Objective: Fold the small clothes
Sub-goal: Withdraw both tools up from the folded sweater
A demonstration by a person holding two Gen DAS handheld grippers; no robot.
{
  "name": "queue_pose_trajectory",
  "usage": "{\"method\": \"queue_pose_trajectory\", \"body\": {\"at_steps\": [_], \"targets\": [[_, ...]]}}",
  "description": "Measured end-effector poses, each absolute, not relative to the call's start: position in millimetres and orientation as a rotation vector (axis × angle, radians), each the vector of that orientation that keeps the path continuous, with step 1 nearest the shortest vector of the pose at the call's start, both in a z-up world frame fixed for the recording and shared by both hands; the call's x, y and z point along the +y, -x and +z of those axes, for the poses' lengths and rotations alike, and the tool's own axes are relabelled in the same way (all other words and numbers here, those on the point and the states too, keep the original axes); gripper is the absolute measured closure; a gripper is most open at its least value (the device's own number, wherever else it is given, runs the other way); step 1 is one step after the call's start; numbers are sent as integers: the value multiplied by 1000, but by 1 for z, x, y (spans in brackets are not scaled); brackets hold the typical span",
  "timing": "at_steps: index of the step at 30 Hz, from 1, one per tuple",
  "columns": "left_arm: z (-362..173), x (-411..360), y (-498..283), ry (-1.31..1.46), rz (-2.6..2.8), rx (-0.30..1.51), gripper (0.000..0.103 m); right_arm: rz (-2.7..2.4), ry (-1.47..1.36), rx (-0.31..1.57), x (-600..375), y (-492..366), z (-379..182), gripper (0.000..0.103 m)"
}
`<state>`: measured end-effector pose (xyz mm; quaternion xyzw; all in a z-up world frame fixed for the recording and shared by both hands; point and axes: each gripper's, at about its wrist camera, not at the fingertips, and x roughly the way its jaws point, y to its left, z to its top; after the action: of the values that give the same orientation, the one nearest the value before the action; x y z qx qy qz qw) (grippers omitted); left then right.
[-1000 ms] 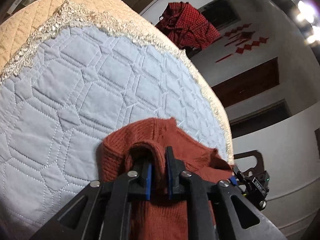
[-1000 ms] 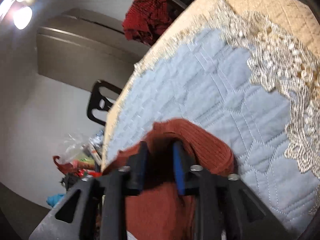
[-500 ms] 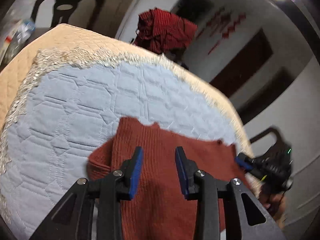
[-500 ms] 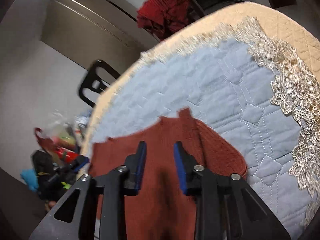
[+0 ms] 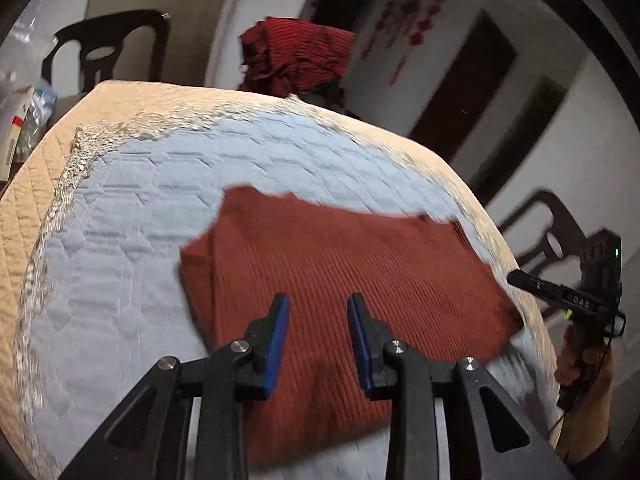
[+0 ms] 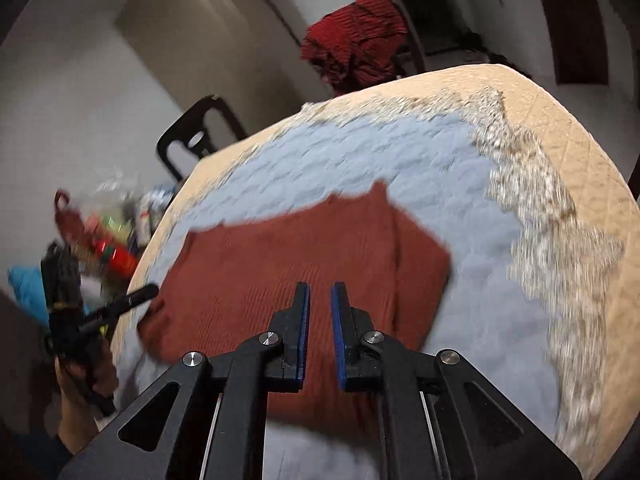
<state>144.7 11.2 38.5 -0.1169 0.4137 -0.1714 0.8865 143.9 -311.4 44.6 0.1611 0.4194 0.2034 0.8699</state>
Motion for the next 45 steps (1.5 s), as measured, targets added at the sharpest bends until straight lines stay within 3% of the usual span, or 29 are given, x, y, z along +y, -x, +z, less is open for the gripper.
{"method": "queue_pose_trajectory", "body": {"at_steps": [6, 10, 15, 23, 32, 37, 45], "targets": [[9, 8, -130, 205, -331, 910, 71, 363, -347, 930, -324, -133, 6, 93], [14, 2, -133, 189, -308, 905, 71, 316, -396, 897, -334, -134, 11, 93], [31, -11, -109, 156, -349, 866, 71, 387, -345, 862, -300, -107, 30, 92], [16, -61, -100, 54, -387, 904, 70, 490, -270, 943, -249, -102, 0, 92], [29, -44, -95, 118, -363, 861, 70, 459, -407, 886, -295, -96, 2, 92], [8, -30, -102, 158, -307, 902, 71, 378, -495, 894, -327, -99, -10, 93], [22, -53, -101, 87, -297, 868, 70, 324, -440, 839, -322, -99, 9, 92]]}}
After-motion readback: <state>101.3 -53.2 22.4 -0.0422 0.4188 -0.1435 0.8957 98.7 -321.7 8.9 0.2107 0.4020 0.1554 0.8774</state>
